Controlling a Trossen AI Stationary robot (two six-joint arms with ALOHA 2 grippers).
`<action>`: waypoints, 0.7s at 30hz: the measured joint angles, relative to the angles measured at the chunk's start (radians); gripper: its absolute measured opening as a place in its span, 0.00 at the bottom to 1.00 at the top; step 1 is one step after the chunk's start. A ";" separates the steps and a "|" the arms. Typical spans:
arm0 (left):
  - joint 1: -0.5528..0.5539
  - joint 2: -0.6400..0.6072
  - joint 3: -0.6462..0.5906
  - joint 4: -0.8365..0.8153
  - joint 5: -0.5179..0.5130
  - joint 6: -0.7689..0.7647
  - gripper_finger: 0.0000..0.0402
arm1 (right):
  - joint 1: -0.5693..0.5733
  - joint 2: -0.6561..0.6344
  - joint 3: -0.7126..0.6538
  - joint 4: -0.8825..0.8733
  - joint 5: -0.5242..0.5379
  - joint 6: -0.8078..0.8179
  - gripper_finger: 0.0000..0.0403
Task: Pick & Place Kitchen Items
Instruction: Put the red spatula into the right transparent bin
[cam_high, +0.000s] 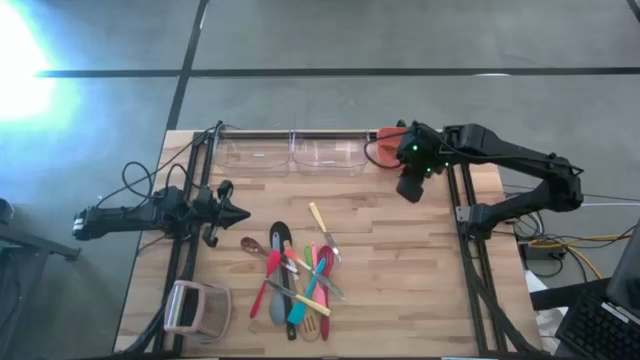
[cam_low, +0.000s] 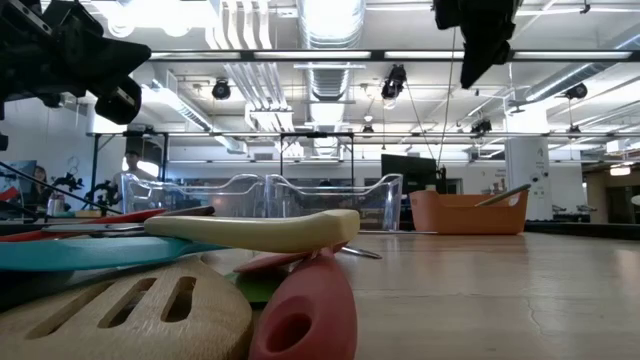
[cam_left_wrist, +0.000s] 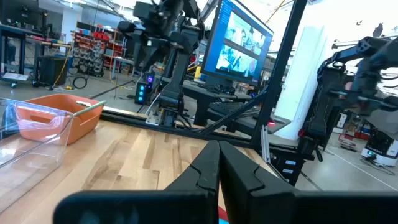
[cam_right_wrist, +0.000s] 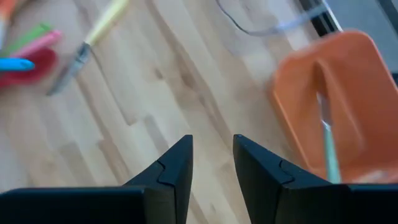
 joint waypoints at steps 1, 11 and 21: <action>0.000 0.000 0.000 0.000 0.000 0.000 0.03 | 0.020 0.000 0.000 0.014 0.000 0.013 0.25; 0.000 0.000 0.000 0.000 0.000 -0.001 0.03 | 0.226 0.000 0.000 0.182 0.001 0.101 0.21; 0.000 0.000 0.001 0.000 0.000 -0.032 0.03 | 0.408 0.004 -0.003 0.380 0.008 0.119 0.17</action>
